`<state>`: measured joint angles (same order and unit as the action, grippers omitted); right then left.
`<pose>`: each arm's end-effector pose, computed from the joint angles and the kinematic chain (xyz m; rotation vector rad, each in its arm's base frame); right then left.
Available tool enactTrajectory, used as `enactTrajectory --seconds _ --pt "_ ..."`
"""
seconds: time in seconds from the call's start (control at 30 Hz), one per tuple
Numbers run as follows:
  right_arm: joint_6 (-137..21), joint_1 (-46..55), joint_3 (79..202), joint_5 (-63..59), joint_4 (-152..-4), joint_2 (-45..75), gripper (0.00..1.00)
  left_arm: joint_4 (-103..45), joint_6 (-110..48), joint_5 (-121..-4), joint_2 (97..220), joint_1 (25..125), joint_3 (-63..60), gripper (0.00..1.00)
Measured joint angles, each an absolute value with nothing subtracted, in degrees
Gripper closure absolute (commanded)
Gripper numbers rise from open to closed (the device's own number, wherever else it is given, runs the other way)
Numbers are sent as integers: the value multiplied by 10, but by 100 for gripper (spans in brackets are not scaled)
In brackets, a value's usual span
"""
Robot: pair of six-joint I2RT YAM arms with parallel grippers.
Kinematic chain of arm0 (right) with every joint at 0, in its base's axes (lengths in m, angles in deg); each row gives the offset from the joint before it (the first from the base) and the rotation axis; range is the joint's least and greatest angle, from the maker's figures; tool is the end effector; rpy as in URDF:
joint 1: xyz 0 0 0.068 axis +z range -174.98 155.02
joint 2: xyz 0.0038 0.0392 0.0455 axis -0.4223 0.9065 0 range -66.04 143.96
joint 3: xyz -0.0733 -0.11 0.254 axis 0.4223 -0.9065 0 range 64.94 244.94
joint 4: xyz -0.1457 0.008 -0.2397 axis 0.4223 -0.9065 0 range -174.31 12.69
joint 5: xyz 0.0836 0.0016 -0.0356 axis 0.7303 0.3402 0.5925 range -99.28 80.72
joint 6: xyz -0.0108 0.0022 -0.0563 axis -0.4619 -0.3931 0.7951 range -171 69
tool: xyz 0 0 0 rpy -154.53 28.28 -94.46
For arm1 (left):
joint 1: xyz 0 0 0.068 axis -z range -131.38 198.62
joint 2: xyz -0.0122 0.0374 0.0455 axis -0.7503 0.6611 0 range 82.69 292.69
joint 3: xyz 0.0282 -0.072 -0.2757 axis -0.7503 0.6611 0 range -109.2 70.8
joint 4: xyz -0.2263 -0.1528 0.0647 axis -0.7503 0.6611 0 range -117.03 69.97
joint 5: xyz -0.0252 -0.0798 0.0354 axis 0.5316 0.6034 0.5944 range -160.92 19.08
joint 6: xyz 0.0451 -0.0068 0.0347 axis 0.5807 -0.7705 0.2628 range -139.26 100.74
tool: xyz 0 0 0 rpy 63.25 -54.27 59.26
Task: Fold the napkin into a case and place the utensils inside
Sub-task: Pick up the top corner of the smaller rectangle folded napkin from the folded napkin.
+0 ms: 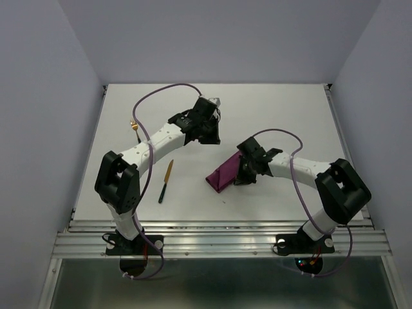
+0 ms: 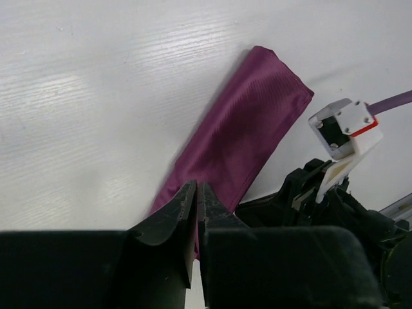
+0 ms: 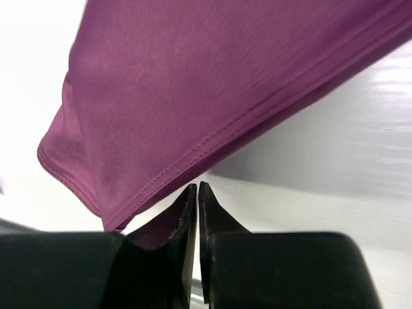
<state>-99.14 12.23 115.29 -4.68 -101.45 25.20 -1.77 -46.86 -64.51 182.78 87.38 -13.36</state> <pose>0.2482 0.1927 0.1593 0.2447 2.8205 0.5083 0.3296 -0.2705 0.2969 0.2933 2.3754 -0.7066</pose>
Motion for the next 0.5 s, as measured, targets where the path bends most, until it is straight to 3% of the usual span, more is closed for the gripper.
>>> enactTrajectory --seconds 0.2,0.5 --pt "-987 95 1156 -111 -1033 204 85 -1 -458 -657 1823 874 -144 71" --pt "-929 -105 1139 -129 -1045 158 80 29 -444 -679 1843 876 -215 44"
